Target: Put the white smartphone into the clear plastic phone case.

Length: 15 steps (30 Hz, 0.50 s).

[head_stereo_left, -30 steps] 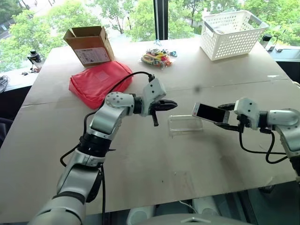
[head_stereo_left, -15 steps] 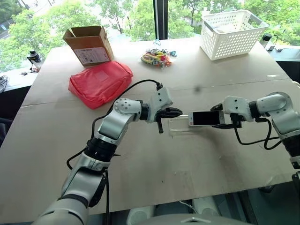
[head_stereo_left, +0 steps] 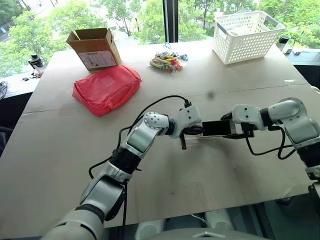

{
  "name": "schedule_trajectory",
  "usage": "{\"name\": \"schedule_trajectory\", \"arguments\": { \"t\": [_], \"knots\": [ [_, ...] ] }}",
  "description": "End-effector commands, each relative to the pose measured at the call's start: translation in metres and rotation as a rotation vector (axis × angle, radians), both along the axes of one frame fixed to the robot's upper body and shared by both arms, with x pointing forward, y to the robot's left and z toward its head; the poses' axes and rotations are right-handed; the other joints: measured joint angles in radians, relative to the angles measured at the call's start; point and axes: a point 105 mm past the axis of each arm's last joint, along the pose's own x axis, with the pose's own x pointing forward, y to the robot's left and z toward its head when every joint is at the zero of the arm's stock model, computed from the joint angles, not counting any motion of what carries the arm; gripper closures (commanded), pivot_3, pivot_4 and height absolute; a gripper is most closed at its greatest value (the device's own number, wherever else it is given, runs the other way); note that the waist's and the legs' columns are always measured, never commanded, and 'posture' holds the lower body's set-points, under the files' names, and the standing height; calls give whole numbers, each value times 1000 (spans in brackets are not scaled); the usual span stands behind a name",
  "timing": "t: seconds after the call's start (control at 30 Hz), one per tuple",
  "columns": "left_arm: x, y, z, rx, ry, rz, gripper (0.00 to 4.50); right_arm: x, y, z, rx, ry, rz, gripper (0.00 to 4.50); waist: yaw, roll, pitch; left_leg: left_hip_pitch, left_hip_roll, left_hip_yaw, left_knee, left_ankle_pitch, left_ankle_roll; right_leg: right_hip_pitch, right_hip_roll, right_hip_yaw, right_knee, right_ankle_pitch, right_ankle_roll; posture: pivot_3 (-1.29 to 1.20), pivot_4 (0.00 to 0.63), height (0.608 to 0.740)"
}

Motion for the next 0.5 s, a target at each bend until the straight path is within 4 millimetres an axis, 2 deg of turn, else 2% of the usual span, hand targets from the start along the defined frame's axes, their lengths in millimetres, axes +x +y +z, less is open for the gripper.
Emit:
{"name": "schedule_trajectory", "arguments": {
  "t": [0.03,0.2,0.33,0.43,0.47,0.5],
  "knots": [
    [6,3,-16,43,-19,34,4424,-2,10,5,19,-4,70,1562,0,0,0,0,0,0,0,0,0,0,0,0,0,0,0,0,150,740],
    [1,-3,-16,-20,19,43,4424,-8,10,-1,13,47,143,1562,7,0,0,0,0,-1,2,0,0,1,0,0,1,0,0,0,150,740],
    [-1,-2,-17,-38,39,66,4424,-4,9,-2,8,33,158,1562,8,0,0,0,0,-2,4,0,0,2,0,0,1,0,0,0,150,740],
    [-4,1,-26,-19,68,82,4500,0,10,8,31,10,156,770,8,0,0,1,0,-2,4,0,0,2,0,0,1,0,0,0,150,740],
    [-5,1,-29,-24,87,88,4500,2,10,13,42,8,149,159,8,0,0,1,0,-2,4,0,0,2,0,0,1,0,0,0,150,740],
    [-7,1,-31,-28,98,92,4500,2,9,17,48,8,145,74,8,0,0,1,0,-2,4,0,0,2,0,0,1,0,0,0,150,740]
  ]
}}
